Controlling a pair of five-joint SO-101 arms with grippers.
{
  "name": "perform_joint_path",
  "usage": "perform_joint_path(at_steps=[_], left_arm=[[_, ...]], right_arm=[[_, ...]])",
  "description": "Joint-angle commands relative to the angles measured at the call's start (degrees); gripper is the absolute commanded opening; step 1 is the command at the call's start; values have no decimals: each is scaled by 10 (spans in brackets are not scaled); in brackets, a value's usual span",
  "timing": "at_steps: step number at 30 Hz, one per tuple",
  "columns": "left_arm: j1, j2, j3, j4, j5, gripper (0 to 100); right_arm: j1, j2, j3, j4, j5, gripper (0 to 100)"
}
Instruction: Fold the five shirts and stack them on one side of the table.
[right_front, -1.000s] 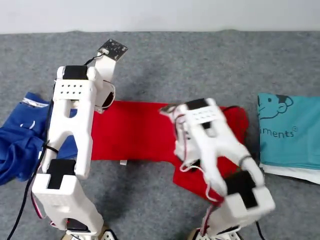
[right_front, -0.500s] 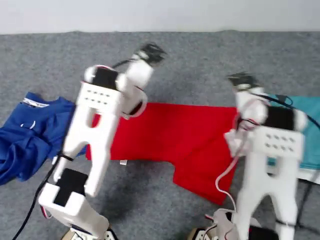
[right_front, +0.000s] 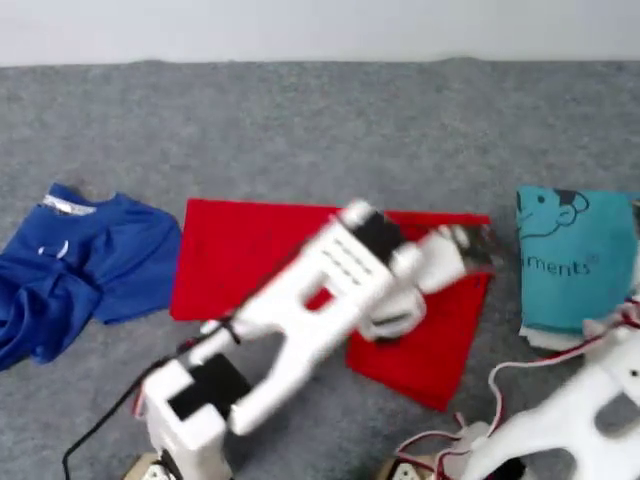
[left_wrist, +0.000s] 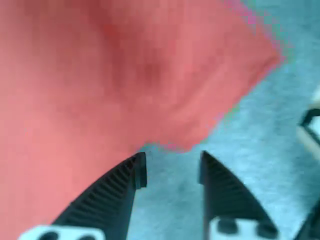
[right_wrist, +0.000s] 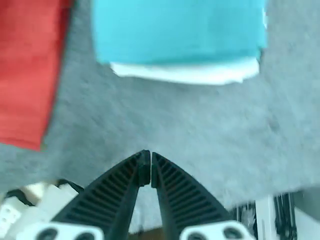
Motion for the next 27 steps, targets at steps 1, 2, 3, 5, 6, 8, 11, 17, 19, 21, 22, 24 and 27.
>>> perform_joint_path(at_steps=[1,2,3,5,6,8,11,17,19,21,22,24,27], left_arm=[[49,12,-19,-1,29,235],[58,20,-19,-2,30,239],[65,29,-19,-4,30,239],[76,47,-20,-17,29,239],[78,56,-20,-26,30,239],[79,74,-20,-46,30,239],[79,104,-20,-73,29,239],[82,156,-20,-91,30,237],[82,178,-20,-103,33,233],[81,194,-20,-114,36,198],[81,197,-22,-118,40,174],[82,200,-35,-117,40,127],[84,198,-47,-117,37,66]], right_arm=[[81,-15,-24,22,44,20],[100,-15,-24,22,54,20],[116,-15,-24,22,63,20],[145,-15,-24,22,81,20],[157,-15,-24,22,88,20],[177,-15,-24,22,98,20],[198,-15,-24,22,105,20],[220,-15,-24,22,105,20],[220,-15,-24,22,105,20],[220,-17,-24,22,105,20],[220,-18,-24,22,105,20],[220,-19,-24,22,105,20],[220,-18,-24,22,104,20]])
